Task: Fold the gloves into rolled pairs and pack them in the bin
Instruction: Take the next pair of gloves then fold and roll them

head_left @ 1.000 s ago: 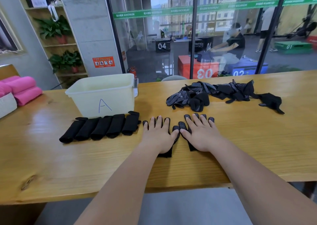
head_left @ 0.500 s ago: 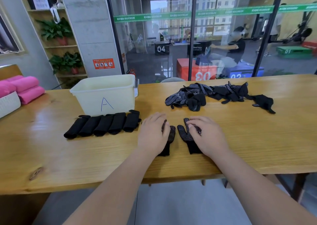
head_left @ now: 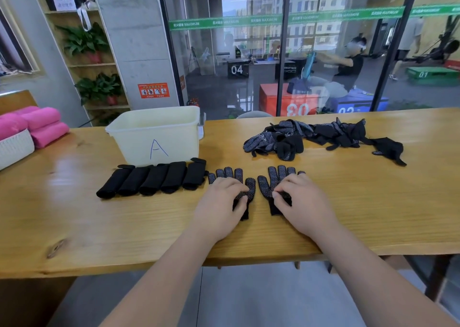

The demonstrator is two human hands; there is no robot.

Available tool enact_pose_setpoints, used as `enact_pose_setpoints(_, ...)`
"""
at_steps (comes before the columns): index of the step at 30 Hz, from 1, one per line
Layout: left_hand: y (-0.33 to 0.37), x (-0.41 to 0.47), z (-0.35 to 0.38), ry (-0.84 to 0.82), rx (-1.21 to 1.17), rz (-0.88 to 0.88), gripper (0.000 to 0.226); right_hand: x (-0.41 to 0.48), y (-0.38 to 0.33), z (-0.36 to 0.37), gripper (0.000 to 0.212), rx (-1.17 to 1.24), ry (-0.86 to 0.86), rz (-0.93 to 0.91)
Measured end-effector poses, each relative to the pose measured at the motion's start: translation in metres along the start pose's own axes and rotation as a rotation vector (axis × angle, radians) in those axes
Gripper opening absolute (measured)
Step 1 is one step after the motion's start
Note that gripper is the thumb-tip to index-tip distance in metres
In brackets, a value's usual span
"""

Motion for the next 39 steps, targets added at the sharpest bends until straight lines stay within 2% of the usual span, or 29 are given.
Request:
enact_pose_setpoints(5, 0.002, -0.004, 0.001, 0.007, 0.055, 0.01, 0.022, 0.001, -0.005, 0.009, 0.024, -0.01, -0.09, -0.01)
enact_pose_setpoints(12, -0.001, -0.005, -0.009, 0.097, 0.108, -0.026, 0.017, 0.001, -0.003, 0.005, 0.022, -0.005, -0.032, -0.01)
enact_pose_setpoints(21, -0.011, 0.0, -0.002, -0.007, 0.09, -0.124, 0.008, 0.003, -0.005, 0.007, 0.025, -0.017, -0.086, -0.011)
enact_pose_setpoints(24, -0.015, 0.004, -0.008, 0.01, 0.075, -0.179, 0.01, 0.003, -0.005, 0.006, 0.025, -0.035, -0.091, -0.018)
enact_pose_setpoints(26, -0.018, 0.007, -0.019, 0.074, -0.017, -0.242, 0.01, 0.003, -0.005, 0.007, 0.024, -0.021, -0.095, -0.014)
enact_pose_setpoints(29, -0.025, 0.013, -0.036, 0.152, -0.292, -0.399, 0.009, 0.004, -0.003, 0.007, 0.025, 0.04, -0.065, -0.011)
enact_pose_setpoints(33, -0.015, 0.029, -0.031, 0.162, -0.543, -0.502, 0.008, 0.003, 0.0, 0.002, 0.046, 0.234, -0.009, -0.004)
enact_pose_setpoints(36, 0.006, 0.041, -0.006, 0.076, -0.611, -0.473, 0.008, 0.001, -0.002, -0.006, 0.066, 0.418, 0.003, -0.006)
enact_pose_setpoints(37, 0.012, 0.044, 0.006, 0.022, -0.617, -0.457, 0.008, 0.0, 0.0, -0.007, 0.065, 0.443, 0.001, 0.009)
enact_pose_setpoints(39, 0.02, 0.047, 0.024, -0.064, -0.586, -0.425, 0.007, 0.0, 0.006, 0.0, 0.049, 0.411, -0.042, 0.046)
Point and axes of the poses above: each hand's wrist, its own x-axis towards the middle knuckle, its own z-axis out of the palm, y = z × x, the point moved 10 cm from there along x, towards the middle knuckle, and after that the axes turned 10 degrees about -z, right-handed, at the moved point
